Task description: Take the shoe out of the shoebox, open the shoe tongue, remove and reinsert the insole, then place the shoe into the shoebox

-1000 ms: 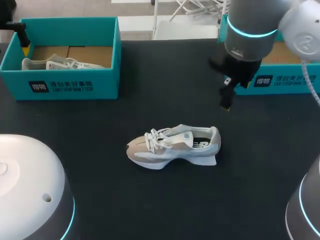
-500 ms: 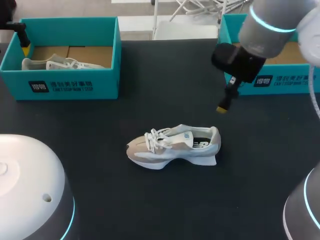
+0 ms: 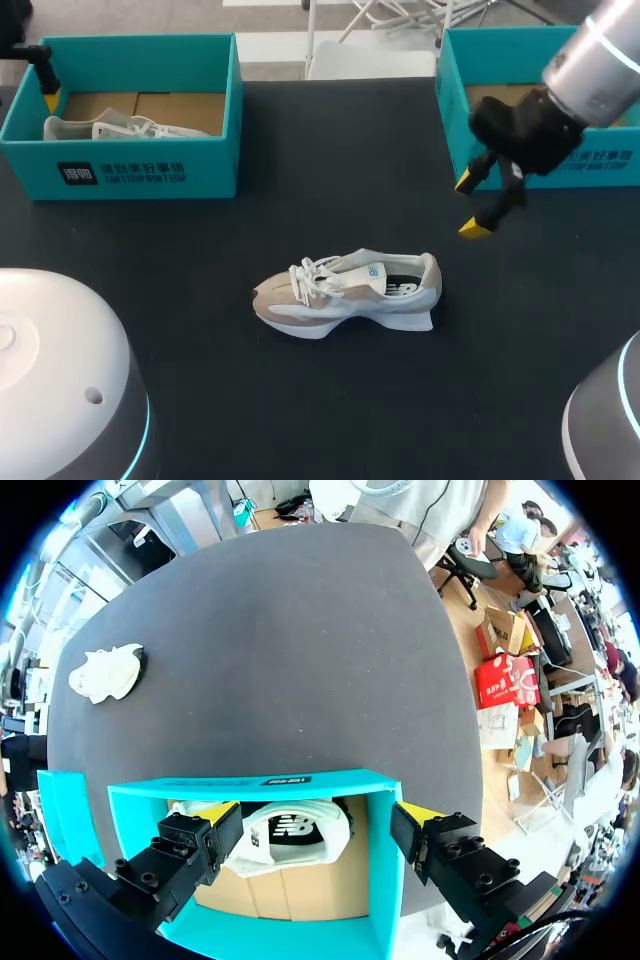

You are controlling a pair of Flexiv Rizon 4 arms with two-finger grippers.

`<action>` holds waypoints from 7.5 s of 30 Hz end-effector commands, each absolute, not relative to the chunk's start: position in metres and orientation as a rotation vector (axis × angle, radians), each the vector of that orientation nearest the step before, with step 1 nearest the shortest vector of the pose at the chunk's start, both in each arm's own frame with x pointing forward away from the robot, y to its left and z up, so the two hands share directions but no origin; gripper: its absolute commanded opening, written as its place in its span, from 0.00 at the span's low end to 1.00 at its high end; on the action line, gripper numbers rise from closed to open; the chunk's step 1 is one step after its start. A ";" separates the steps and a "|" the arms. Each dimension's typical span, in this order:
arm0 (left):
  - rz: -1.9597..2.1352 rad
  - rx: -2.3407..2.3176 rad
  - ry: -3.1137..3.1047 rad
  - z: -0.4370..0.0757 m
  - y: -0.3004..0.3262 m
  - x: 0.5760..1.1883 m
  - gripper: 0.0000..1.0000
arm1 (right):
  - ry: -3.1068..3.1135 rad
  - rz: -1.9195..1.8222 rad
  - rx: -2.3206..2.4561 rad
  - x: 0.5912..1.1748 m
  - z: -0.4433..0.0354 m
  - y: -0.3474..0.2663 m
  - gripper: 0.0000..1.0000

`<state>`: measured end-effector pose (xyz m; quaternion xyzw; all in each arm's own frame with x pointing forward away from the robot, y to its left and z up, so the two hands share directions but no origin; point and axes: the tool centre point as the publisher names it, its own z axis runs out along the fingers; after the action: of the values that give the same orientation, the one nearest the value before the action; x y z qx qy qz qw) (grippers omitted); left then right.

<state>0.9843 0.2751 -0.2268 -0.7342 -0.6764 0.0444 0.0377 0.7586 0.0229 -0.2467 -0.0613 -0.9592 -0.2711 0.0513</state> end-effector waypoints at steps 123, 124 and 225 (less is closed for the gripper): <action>0.132 -2.255 -2.076 -0.227 0.275 0.983 1.00 | -2.813 -1.610 -0.144 0.727 -0.393 0.085 1.00; 0.132 -2.255 -2.076 -0.227 0.275 0.983 1.00 | -2.811 -1.615 -0.148 0.726 -0.395 0.086 1.00; 0.013 -1.573 -2.700 -0.221 0.239 0.957 1.00 | -2.752 -1.587 -0.050 0.760 -0.430 0.106 0.00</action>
<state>0.9738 0.2580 -0.2240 -0.6907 -0.7197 0.0604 0.0364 0.7601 0.1030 -0.4261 -0.0150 -0.8652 -0.5010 -0.0175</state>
